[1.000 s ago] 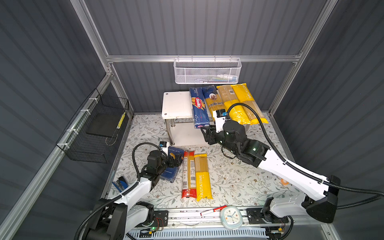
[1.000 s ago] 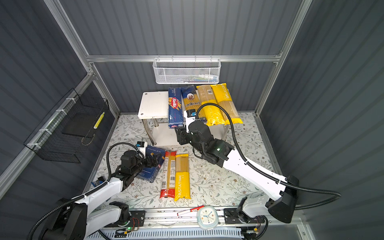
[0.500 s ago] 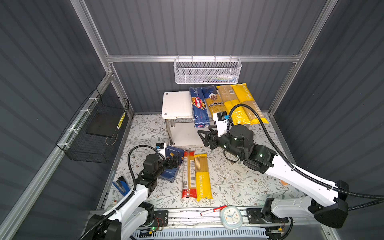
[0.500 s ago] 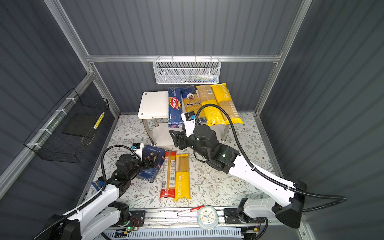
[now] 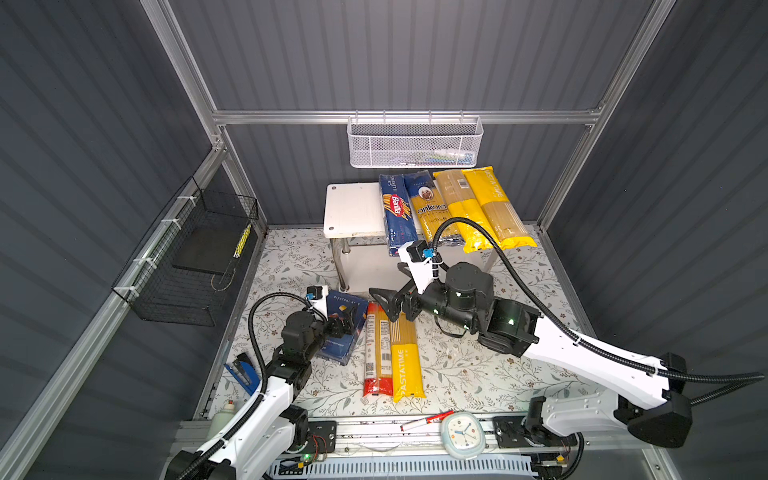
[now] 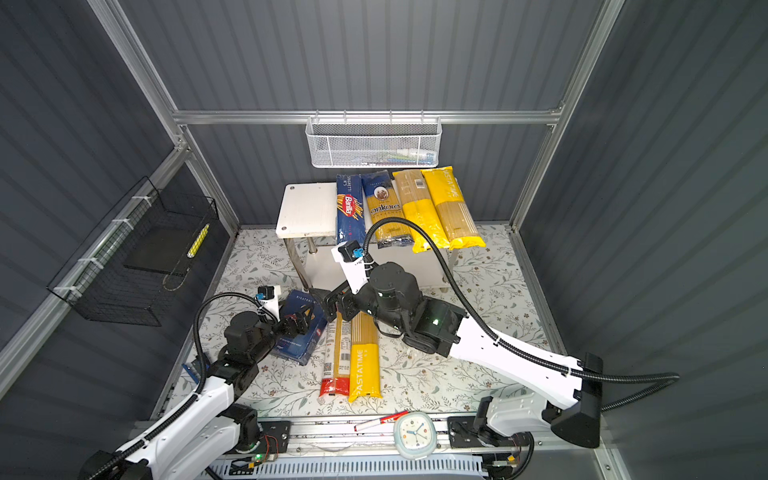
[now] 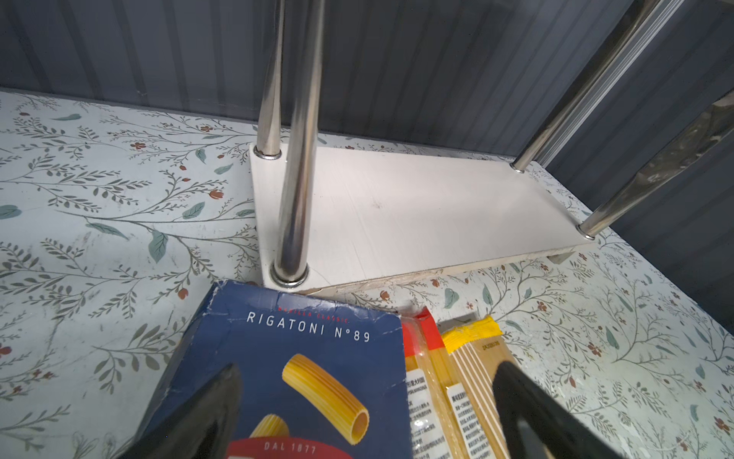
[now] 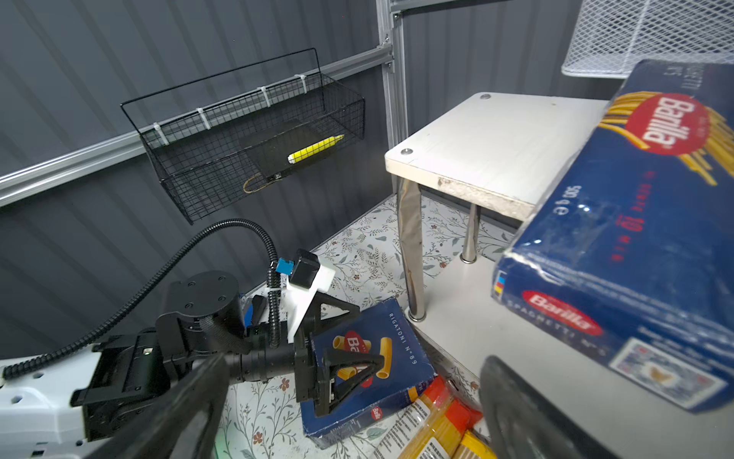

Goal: Place and organize the pasta boxes and bags onto the shelf
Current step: 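Open the right gripper and draw it back down from the shelf, then move the right gripper over the yellow Pastatime spaghetti bag and lower it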

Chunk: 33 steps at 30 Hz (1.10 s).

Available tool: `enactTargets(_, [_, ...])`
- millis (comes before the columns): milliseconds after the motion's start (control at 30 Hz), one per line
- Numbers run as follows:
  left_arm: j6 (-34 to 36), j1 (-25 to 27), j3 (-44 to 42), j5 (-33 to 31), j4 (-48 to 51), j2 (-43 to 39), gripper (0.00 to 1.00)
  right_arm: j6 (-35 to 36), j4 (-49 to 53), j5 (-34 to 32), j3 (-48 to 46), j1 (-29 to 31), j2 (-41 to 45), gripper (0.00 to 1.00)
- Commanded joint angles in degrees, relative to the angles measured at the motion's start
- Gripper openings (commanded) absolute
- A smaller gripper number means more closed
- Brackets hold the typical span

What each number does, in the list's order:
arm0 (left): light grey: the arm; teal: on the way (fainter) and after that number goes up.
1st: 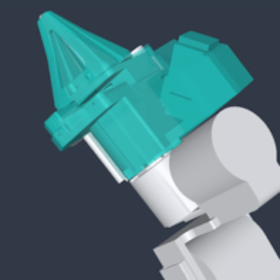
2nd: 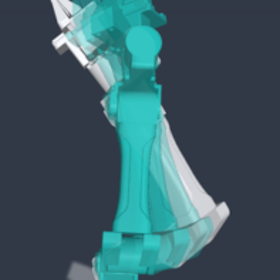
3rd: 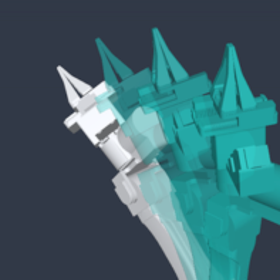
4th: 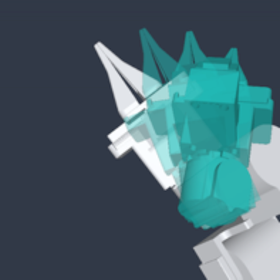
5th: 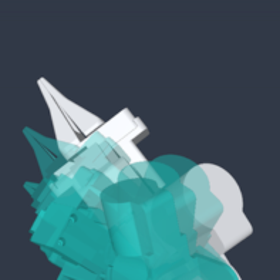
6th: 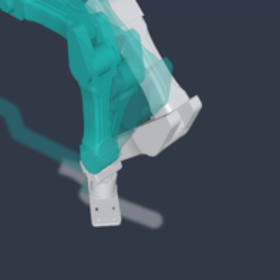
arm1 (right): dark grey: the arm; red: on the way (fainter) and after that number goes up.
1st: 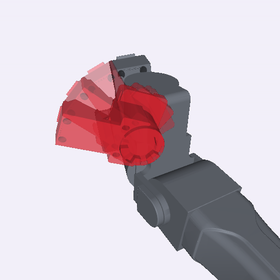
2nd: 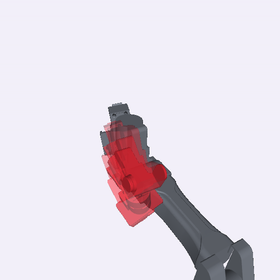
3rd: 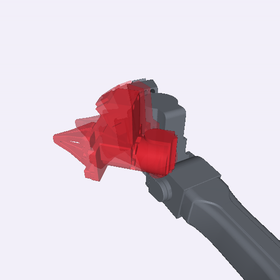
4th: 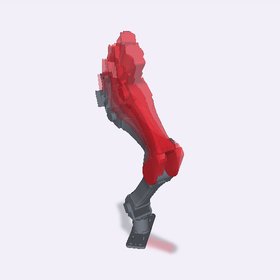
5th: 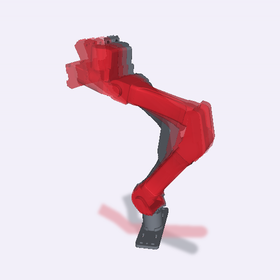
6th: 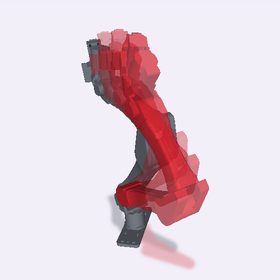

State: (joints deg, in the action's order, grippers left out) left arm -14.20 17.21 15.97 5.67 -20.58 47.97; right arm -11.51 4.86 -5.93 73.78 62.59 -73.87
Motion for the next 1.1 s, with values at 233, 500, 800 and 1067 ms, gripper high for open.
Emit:
enactTargets(233, [0.5, 0.1, -0.5, -1.0, 0.3, 1.0, 1.0, -9.7, 9.9, -9.1, -6.2, 3.1, -0.8, 0.99])
enactTargets(500, [0.7, 0.1, -0.2, -1.4, 0.5, 1.5, 1.0, -18.9, 25.6, -11.8, -5.8, 3.2, -3.2, 0.99])
enactTargets(800, [0.7, 0.1, 0.1, -1.2, 0.5, 1.9, 0.99, -32.0, 19.5, -15.4, -18.0, 3.1, 3.2, 0.99])
enactTargets(1067, [0.5, 0.1, 0.8, -0.3, 0.5, 3.5, 1.0, -35.2, 21.2, -16.2, -21.9, 3.0, 2.8, 0.99])
